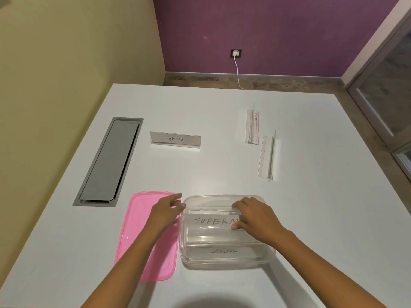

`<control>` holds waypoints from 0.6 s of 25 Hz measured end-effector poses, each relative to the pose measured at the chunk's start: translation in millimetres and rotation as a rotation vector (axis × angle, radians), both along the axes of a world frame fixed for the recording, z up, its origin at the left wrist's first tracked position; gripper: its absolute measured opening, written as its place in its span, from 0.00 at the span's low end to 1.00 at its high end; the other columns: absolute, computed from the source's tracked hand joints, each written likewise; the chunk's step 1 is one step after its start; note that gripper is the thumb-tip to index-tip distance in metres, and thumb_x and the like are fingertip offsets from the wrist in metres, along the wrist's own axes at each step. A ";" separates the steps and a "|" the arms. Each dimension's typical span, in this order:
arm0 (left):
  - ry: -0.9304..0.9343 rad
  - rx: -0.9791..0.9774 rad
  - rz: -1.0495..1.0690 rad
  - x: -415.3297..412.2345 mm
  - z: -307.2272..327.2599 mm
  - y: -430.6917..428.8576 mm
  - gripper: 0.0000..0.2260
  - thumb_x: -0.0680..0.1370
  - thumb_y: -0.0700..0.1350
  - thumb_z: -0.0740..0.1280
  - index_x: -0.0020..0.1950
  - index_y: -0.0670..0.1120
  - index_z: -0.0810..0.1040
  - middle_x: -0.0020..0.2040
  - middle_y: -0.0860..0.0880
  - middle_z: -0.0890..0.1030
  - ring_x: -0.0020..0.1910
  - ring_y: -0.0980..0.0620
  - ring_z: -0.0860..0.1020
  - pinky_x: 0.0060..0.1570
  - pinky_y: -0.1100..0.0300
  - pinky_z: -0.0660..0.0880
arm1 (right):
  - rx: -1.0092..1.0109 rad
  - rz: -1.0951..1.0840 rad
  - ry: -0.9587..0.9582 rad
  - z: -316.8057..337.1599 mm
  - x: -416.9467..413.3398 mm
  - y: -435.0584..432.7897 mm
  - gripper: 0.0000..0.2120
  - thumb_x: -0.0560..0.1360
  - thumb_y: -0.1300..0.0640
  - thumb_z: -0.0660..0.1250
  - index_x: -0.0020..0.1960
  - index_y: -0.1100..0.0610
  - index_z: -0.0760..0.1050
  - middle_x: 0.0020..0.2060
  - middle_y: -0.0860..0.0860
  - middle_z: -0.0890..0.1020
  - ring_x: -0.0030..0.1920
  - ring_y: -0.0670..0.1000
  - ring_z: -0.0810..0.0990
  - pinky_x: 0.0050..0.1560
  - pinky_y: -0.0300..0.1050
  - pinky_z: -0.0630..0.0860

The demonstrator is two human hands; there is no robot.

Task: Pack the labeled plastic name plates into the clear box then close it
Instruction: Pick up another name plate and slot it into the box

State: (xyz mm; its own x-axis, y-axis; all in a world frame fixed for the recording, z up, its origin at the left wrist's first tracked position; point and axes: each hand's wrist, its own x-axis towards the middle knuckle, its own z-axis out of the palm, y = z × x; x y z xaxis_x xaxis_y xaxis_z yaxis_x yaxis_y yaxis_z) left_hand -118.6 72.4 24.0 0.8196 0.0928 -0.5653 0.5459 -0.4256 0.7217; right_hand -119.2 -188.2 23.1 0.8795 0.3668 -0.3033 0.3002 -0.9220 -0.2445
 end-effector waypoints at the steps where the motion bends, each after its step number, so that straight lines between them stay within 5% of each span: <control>1: 0.005 -0.018 0.016 -2.5 -1.9 -3.1 0.22 0.75 0.43 0.68 0.69 0.46 0.71 0.64 0.43 0.77 0.60 0.45 0.77 0.55 0.45 0.78 | -0.037 0.006 -0.008 -6.2 1.8 -0.3 0.24 0.73 0.44 0.66 0.64 0.54 0.70 0.57 0.51 0.77 0.57 0.54 0.73 0.50 0.47 0.72; 15: -0.041 0.060 0.026 -10.4 -6.8 -16.7 0.23 0.74 0.36 0.68 0.68 0.44 0.72 0.62 0.42 0.79 0.62 0.46 0.76 0.62 0.47 0.73 | -0.107 -0.032 -0.017 -51.7 4.0 17.4 0.10 0.73 0.61 0.63 0.54 0.58 0.75 0.51 0.54 0.80 0.49 0.57 0.78 0.42 0.46 0.71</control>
